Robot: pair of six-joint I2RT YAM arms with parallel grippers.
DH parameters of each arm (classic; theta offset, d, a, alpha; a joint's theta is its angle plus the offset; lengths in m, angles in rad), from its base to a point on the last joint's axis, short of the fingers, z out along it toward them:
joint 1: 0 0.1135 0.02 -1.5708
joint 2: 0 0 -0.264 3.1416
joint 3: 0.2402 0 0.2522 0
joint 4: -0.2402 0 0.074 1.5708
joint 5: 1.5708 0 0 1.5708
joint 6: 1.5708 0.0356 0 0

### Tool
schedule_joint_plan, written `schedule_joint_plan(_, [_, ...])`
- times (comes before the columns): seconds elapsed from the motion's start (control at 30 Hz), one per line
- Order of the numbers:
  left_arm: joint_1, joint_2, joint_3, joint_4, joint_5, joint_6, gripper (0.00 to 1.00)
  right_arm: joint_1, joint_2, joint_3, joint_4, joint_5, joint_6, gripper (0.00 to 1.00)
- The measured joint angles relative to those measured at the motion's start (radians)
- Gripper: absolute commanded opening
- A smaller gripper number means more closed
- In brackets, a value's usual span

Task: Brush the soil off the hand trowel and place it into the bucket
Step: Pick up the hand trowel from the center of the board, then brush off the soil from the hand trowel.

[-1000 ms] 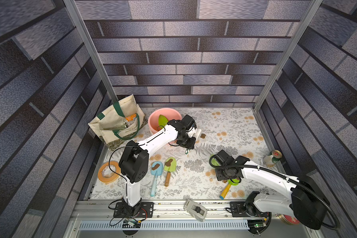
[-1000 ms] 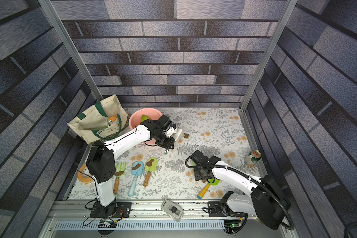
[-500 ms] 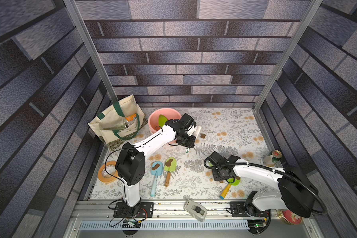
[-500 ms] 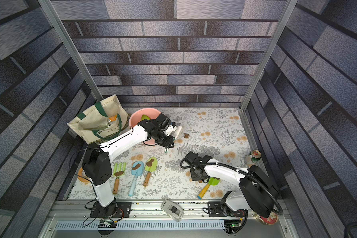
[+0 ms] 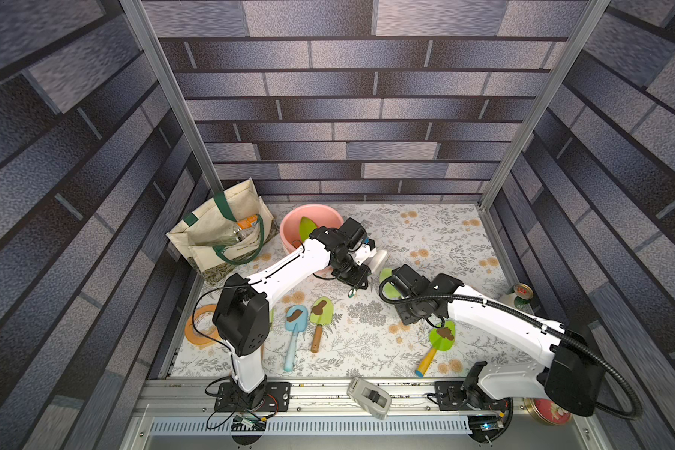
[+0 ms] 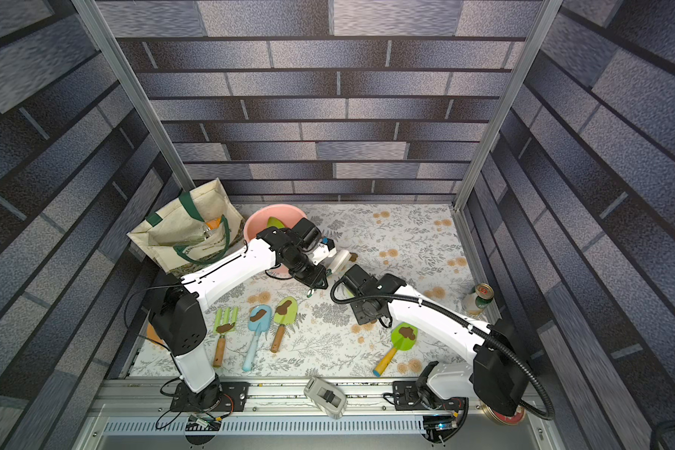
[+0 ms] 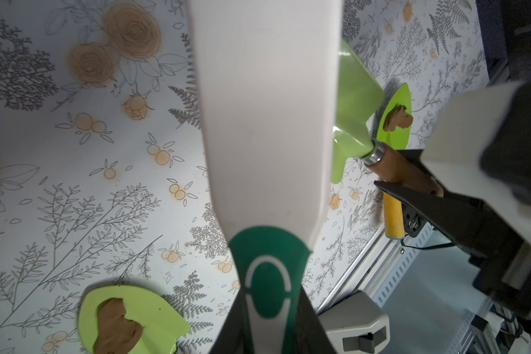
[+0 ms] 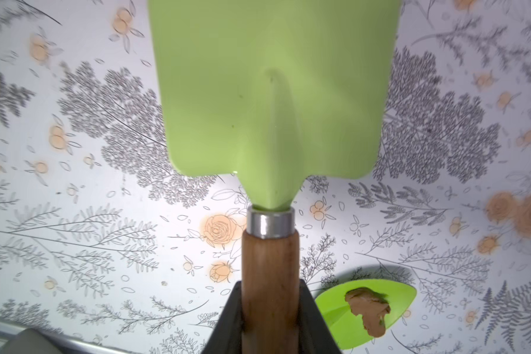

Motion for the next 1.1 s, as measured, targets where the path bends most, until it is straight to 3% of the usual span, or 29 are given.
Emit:
schedule_joint_plan(0.3, [-0.035, -0.003, -0.036, -0.114, 0.040, 0.039, 0.00, 0.029, 0.155, 0.124, -0.114, 0.073, -0.133, 0.00])
schedule_joint_plan(0.7, [-0.062, 0.025, -0.052, -0.103, 0.038, 0.031, 0.00, 0.041, 0.136, 0.185, -0.165, 0.098, -0.200, 0.00])
schedule_joint_plan(1.1, [-0.067, 0.117, 0.004, -0.101, -0.087, -0.026, 0.00, 0.041, 0.112, 0.188, -0.205, 0.119, -0.214, 0.00])
